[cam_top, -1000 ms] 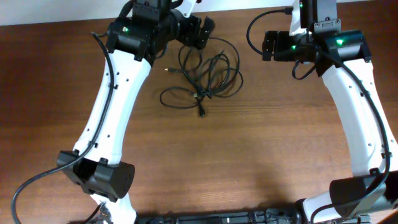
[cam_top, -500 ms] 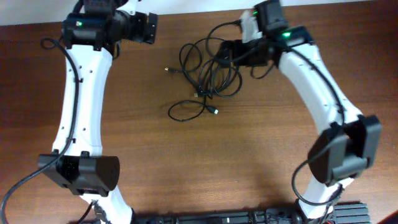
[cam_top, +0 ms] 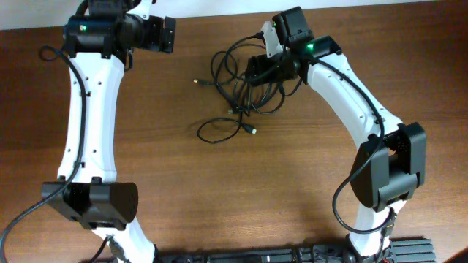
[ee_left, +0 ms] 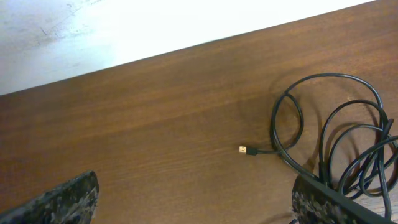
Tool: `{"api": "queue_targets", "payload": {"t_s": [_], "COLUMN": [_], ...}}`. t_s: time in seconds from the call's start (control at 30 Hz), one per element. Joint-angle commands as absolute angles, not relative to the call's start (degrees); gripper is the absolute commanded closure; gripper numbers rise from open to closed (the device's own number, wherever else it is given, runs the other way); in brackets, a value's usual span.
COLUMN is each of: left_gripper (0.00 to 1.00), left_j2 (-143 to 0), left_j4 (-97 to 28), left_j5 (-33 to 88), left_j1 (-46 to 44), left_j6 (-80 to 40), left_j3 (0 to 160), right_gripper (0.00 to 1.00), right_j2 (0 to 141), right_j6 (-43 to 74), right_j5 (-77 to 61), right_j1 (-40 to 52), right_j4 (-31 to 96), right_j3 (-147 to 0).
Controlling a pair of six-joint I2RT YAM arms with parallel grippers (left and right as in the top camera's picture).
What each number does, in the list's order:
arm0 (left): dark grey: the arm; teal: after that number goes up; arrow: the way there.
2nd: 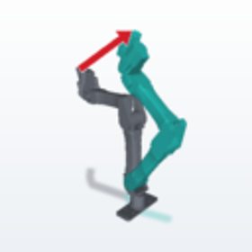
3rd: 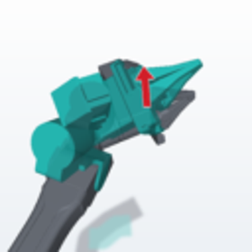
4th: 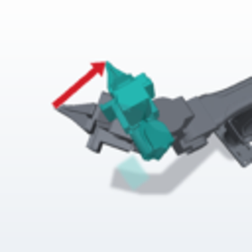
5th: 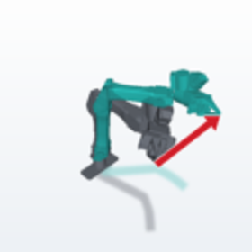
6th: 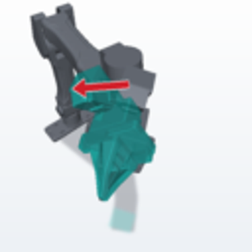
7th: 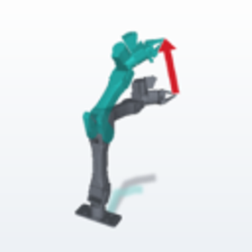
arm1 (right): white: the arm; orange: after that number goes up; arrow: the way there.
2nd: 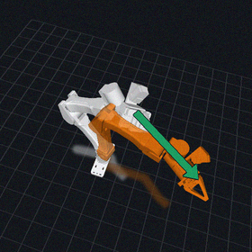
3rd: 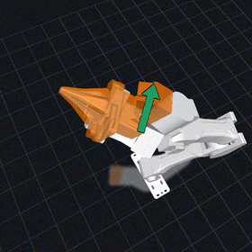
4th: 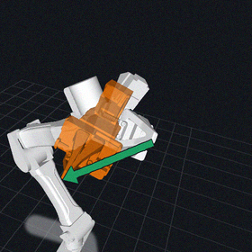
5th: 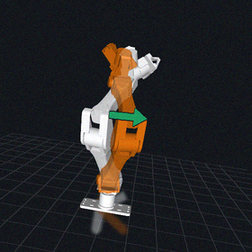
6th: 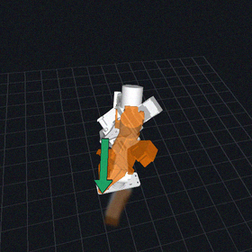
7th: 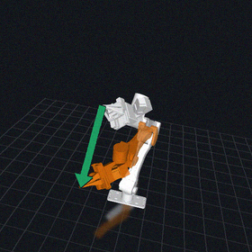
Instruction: Untangle cables
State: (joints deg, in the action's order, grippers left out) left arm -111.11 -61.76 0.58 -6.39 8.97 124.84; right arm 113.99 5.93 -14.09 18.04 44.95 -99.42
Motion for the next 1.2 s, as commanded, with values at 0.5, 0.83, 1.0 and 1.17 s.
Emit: {"api": "queue_targets", "payload": {"t_s": [0.5, 0.83, 1.0, 1.17], "left_gripper": [0.01, 0.01, 0.01, 0.01], "left_j2": [-110.02, -110.02, -110.02, -110.02], "left_j4": [-62.67, -62.67, -62.74, -63.13], "left_j5": [-0.03, 0.21, 0.21, 8.56], "left_j1": [-6.11, -6.11, -6.13, -6.11], "left_j6": [8.71, 8.67, 8.67, 8.69], "left_j3": [125.82, 125.82, 125.82, 125.82], "right_gripper": [0.96, 0.96, 0.96, 0.96], "right_j2": [120.55, 85.56, 75.72, 75.11], "right_j6": [-17.74, -17.78, -17.80, -21.08], "right_j5": [-5.32, -5.30, 1.30, 6.83], "right_j1": [17.08, 17.19, 17.17, 17.17], "right_j4": [38.94, 28.51, 5.02, -7.68], "right_j3": [-99.35, -99.46, -99.46, -105.23]}}
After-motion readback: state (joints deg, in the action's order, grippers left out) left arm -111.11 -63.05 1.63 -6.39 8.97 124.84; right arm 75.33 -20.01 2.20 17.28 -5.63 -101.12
